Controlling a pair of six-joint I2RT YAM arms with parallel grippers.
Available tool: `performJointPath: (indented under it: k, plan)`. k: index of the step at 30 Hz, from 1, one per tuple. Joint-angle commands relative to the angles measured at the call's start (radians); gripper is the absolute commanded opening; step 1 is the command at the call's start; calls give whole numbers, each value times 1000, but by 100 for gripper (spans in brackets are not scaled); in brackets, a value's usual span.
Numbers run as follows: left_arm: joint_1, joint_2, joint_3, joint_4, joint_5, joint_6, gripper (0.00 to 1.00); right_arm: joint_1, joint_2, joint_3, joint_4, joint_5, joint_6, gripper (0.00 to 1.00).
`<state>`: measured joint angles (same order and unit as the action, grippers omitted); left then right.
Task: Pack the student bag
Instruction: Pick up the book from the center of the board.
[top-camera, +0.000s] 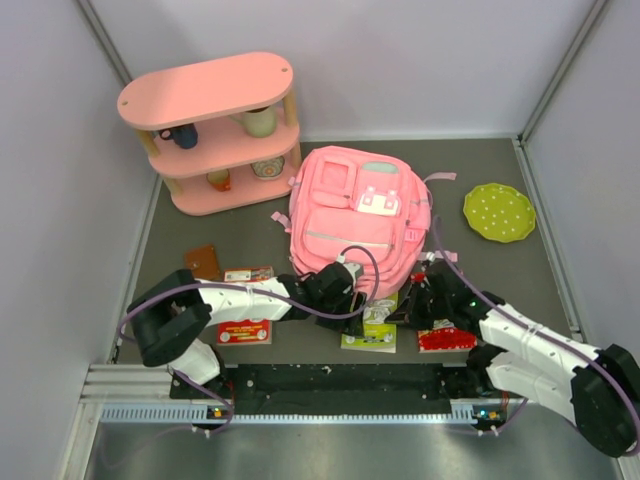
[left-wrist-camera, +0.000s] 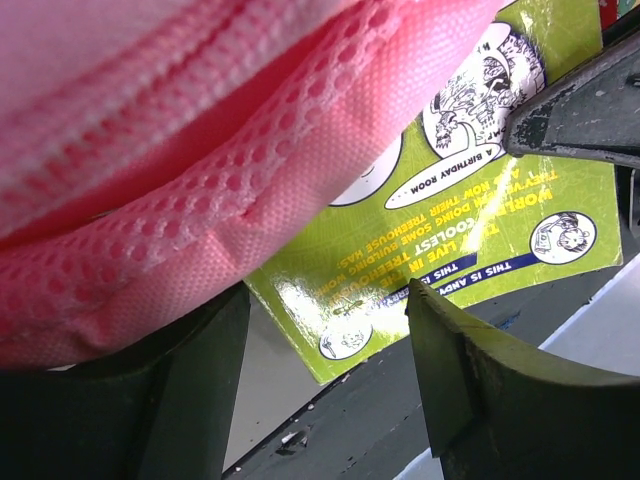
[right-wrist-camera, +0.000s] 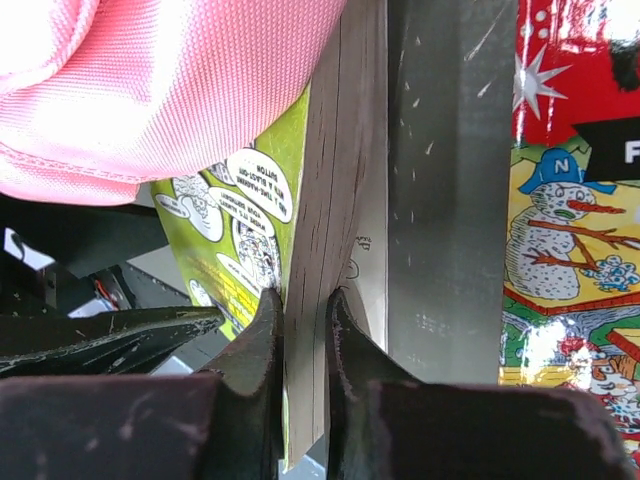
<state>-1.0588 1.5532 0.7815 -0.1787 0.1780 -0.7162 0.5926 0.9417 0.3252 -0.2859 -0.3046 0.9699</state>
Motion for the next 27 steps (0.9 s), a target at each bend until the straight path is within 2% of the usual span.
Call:
performJointPath:
  k: [1,6,10,14,20,27]
  plan:
    - [-13,-62,39,65,40,12,69,12,-50,74,15,5,-20,0]
    - [-13,-206,50,-50,3,53,89,12,-187,98,-127,4,-27,0]
    - [-10,-330,71,-149,-115,78,98,12,-296,95,-211,-53,7,0]
    - [-7,-421,82,-183,-216,90,99,12,-374,123,-271,-180,15,0]
    - [22,-433,139,-251,-290,115,99,12,-494,225,-334,-255,6,0]
    - [86,-441,171,-255,-235,106,99,12,-550,301,-371,-312,7,0]
